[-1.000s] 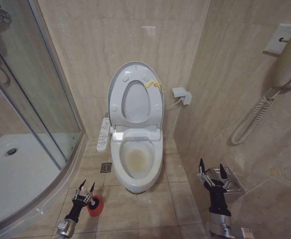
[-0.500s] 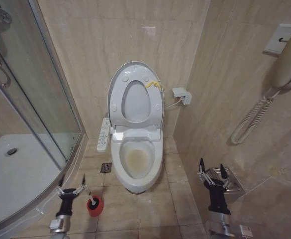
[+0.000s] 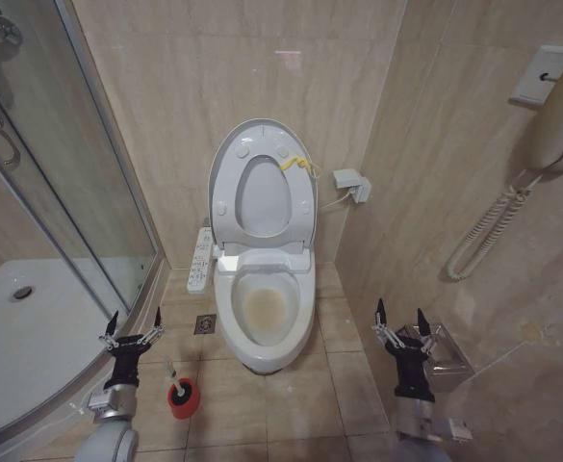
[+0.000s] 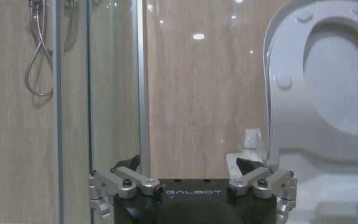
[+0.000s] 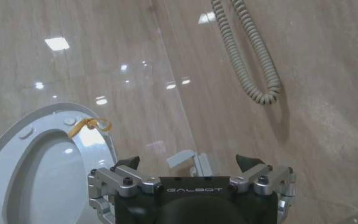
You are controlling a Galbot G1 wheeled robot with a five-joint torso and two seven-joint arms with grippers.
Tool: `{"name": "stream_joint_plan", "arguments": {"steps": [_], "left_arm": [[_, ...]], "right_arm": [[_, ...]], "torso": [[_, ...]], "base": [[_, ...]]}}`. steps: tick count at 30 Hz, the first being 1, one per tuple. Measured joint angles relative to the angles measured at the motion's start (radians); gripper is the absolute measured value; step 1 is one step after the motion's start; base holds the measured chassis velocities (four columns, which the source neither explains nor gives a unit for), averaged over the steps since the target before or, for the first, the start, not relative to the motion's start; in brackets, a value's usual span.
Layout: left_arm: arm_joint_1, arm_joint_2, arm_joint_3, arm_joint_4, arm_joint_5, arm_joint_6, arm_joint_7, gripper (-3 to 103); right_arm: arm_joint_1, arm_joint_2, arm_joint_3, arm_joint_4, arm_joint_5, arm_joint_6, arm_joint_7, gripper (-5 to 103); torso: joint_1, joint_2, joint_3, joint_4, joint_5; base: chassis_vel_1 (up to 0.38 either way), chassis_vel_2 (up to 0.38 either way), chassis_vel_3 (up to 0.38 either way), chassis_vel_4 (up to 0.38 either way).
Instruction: Open the toilet lid, clean the toilet bowl with a toilet brush, close the toilet lid, and flush.
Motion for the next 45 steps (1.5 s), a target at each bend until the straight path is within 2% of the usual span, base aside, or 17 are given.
{"name": "stream_joint_plan", "arguments": {"steps": [3, 6, 18, 33, 38, 40, 42, 45], "left_arm": [[-0.003, -0.002, 0.029, -0.059, -0.006, 0.041, -0.066, 100], [-0.007, -0.002, 0.050, -0.084, -0.010, 0.053, -0.081, 100], [0.029, -0.001, 0.030, -0.133, -0.005, 0.061, -0.072, 100], [0.045, -0.021, 0.016, -0.127, 0.016, 0.043, -0.065, 100], [0.056, -0.019, 0.004, -0.136, 0.015, 0.030, -0.064, 100], [0.059, -0.018, -0.001, -0.143, 0.014, 0.027, -0.062, 100], [0.067, -0.017, -0.014, -0.165, 0.010, 0.025, -0.062, 100], [0.075, -0.015, -0.024, -0.187, 0.008, 0.025, -0.061, 100]], "right_arm": [[0.013, -0.005, 0.002, -0.004, 0.003, -0.008, -0.006, 100], [0.017, -0.005, 0.006, -0.004, 0.004, -0.012, -0.007, 100], [0.063, -0.005, 0.009, -0.060, 0.012, -0.003, -0.045, 100], [0.108, -0.029, 0.012, -0.097, 0.029, -0.017, -0.029, 100], [0.137, -0.051, 0.014, -0.116, 0.030, -0.033, 0.008, 100], [0.149, -0.061, 0.015, -0.128, 0.033, -0.035, 0.010, 100], [0.181, -0.088, 0.016, -0.148, 0.047, -0.044, 0.013, 100], [0.220, -0.115, 0.012, -0.166, 0.059, -0.054, 0.015, 100]], "torso": [[0.000, 0.000, 0.000, 0.0000, 0.0001], [0.000, 0.000, 0.000, -0.0003, 0.0001], [0.000, 0.000, 0.000, 0.0000, 0.0001], [0.000, 0.000, 0.000, -0.0003, 0.0002], [0.001, 0.000, 0.001, 0.0001, 0.0002], [0.001, 0.000, 0.000, -0.0005, -0.0002], [0.001, 0.000, 0.000, 0.0004, 0.0004], [0.000, 0.000, 0.000, 0.0000, 0.0000]], "base": [[0.000, 0.000, 0.000, 0.000], [0.000, 0.000, 0.000, 0.000], [0.000, 0.000, 0.000, 0.000], [-0.121, 0.130, 0.127, -0.138], [-0.205, 0.215, 0.216, -0.191], [-0.135, 0.167, 0.018, -0.094], [-0.056, 0.059, 0.024, -0.007], [0.023, -0.002, 0.017, 0.054]]}}
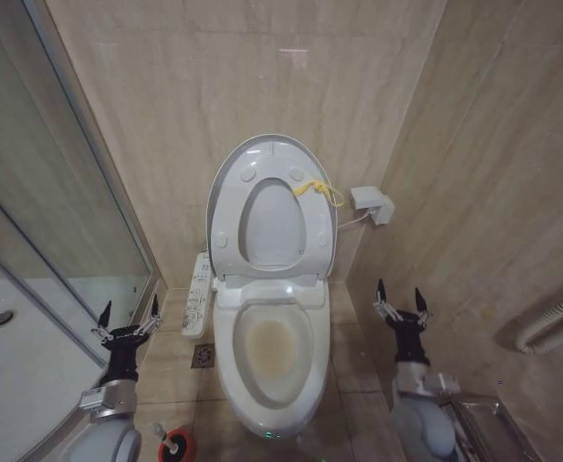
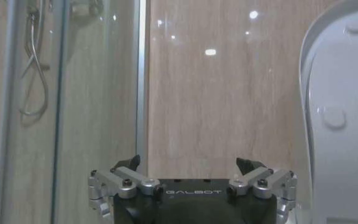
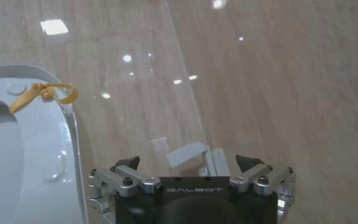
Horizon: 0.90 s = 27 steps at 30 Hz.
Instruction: Open the toilet lid, clean the toilet bowl with a toilet brush, close the toilet lid, and flush.
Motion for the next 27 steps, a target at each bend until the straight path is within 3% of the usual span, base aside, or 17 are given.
{"name": "stream_joint_plan", "arguments": {"steps": [7, 12, 20, 27], "left_arm": [[0.070, 0.014, -0.056, -0.087, -0.011, -0.004, 0.019, 100], [0.129, 0.014, -0.113, -0.133, -0.016, -0.007, 0.025, 100], [0.200, -0.018, -0.183, -0.177, -0.015, -0.004, 0.026, 100], [0.250, -0.040, -0.225, -0.224, -0.021, -0.005, 0.025, 100]], "right_arm": [[0.234, -0.137, -0.076, -0.164, 0.068, -0.044, 0.016, 100], [0.422, -0.194, -0.156, -0.324, 0.117, -0.058, 0.014, 100], [0.686, -0.202, -0.259, -0.532, 0.164, -0.075, -0.021, 100], [0.807, -0.173, -0.319, -0.654, 0.159, -0.090, -0.045, 100]], "torso": [[-0.001, 0.000, 0.000, -0.0002, 0.0004], [0.000, 0.000, 0.000, 0.0001, 0.0005], [0.000, 0.000, 0.000, -0.0002, 0.0001], [0.000, 0.000, 0.000, -0.0003, 0.0000]], "base": [[0.053, -0.056, -0.060, 0.034], [0.000, 0.000, 0.000, 0.000], [0.000, 0.000, 0.000, 0.000], [0.000, 0.000, 0.000, 0.000]]}}
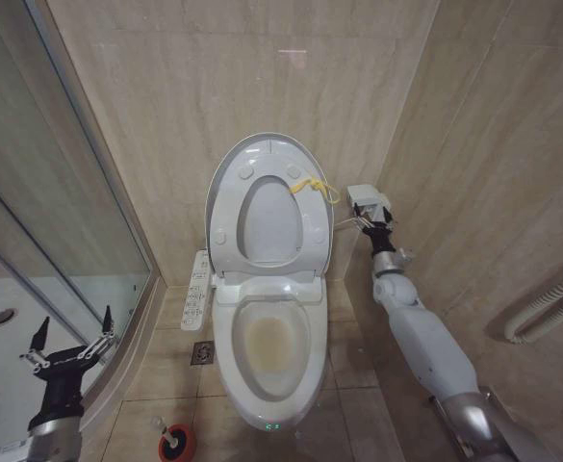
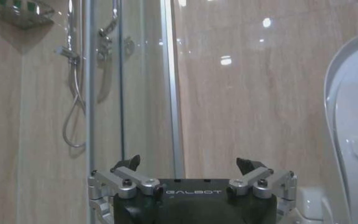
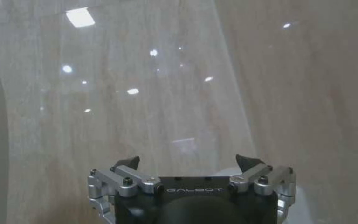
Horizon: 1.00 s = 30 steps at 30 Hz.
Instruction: Open the toilet lid, clean the toilet bowl with a toilet brush, close the toilet lid, and flush.
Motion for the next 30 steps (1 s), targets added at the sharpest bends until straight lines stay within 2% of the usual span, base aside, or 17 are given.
{"name": "stream_joint_plan", "arguments": {"steps": [6, 15, 21, 22, 24, 27, 30], "left_arm": [[0.025, -0.006, -0.023, -0.042, -0.014, 0.000, -0.003, 100], [0.033, -0.019, -0.013, -0.064, -0.011, -0.003, -0.004, 100], [0.040, -0.031, 0.002, -0.075, 0.001, -0.008, -0.004, 100], [0.044, -0.033, 0.003, -0.079, 0.005, -0.009, -0.005, 100], [0.045, -0.034, 0.003, -0.081, 0.005, -0.010, -0.005, 100], [0.053, -0.038, 0.004, -0.096, 0.008, -0.010, -0.005, 100], [0.064, -0.041, 0.004, -0.116, 0.009, -0.010, -0.005, 100]], "right_arm": [[0.101, 0.036, -0.041, -0.085, -0.024, -0.014, 0.007, 100], [0.159, 0.049, -0.069, -0.095, -0.037, -0.045, 0.012, 100], [0.086, 0.029, -0.081, 0.082, -0.021, -0.065, 0.022, 100], [0.064, 0.020, -0.081, 0.124, -0.020, -0.065, 0.025, 100], [0.059, 0.019, -0.082, 0.135, -0.019, -0.065, 0.026, 100], [0.024, 0.006, -0.083, 0.196, -0.012, -0.065, 0.030, 100], [-0.023, -0.017, -0.077, 0.250, -0.011, -0.064, 0.029, 100]], "torso": [[0.000, 0.000, 0.000, 0.0003, 0.0000], [0.000, 0.000, 0.000, 0.0001, -0.0001], [0.000, 0.000, 0.000, 0.0002, 0.0002], [0.000, 0.000, 0.000, -0.0010, 0.0000], [0.000, 0.000, 0.000, -0.0011, 0.0000], [0.000, 0.000, 0.000, -0.0004, 0.0003], [0.000, 0.000, 0.000, 0.0014, 0.0002]], "base": [[0.000, 0.000, 0.000, 0.000], [0.000, 0.000, 0.000, 0.000], [0.000, 0.000, 0.000, 0.000], [0.000, 0.000, 0.000, 0.000], [0.000, 0.000, 0.000, 0.000], [0.000, 0.000, 0.000, 0.000], [0.000, 0.000, 0.000, 0.000]]}}
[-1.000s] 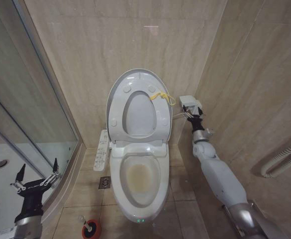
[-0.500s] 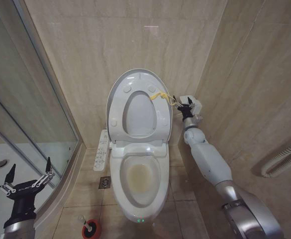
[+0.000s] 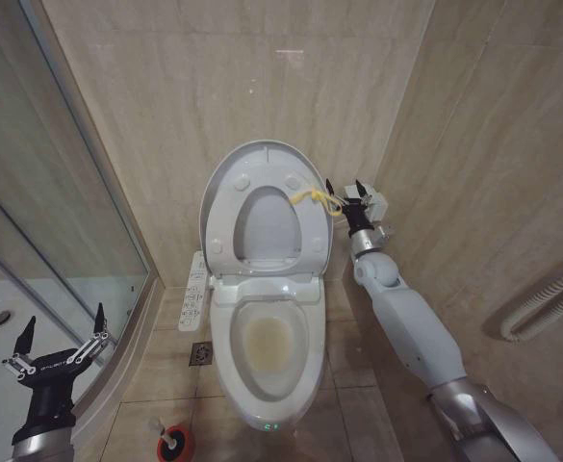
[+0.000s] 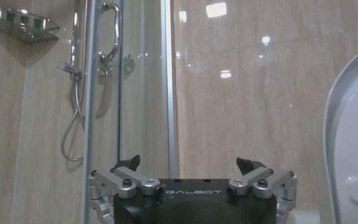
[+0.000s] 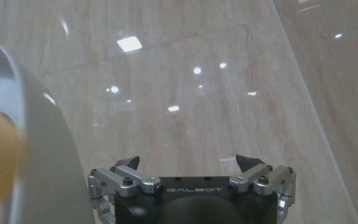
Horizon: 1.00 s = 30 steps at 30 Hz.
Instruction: Open the toilet lid, clean the toilet bowl with a toilet brush, close the toilet lid, and flush.
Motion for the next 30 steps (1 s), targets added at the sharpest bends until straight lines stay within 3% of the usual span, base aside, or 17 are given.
{"name": "stream_joint_plan", "arguments": {"steps": [7, 18, 30], "left_arm": [[0.000, -0.012, 0.015, -0.015, 0.016, 0.000, 0.000, 100], [0.001, -0.042, 0.066, -0.013, 0.059, -0.010, -0.002, 100], [0.017, -0.040, 0.082, -0.036, 0.068, -0.037, -0.004, 100]], "right_arm": [[-0.126, -0.042, 0.043, 0.123, 0.011, 0.006, 0.001, 100], [-0.411, -0.134, 0.140, 0.370, 0.036, 0.023, 0.003, 100], [-0.728, -0.143, 0.224, 0.604, -0.009, 0.092, 0.004, 100]], "torso": [[0.000, 0.000, 0.000, -0.0014, 0.0001], [0.000, 0.000, 0.000, -0.0011, 0.0001], [0.000, 0.000, 0.000, -0.0015, 0.0001]], "base": [[0.000, 0.000, 0.000, 0.000], [0.000, 0.000, 0.000, 0.000], [0.000, 0.000, 0.000, 0.000]]}}
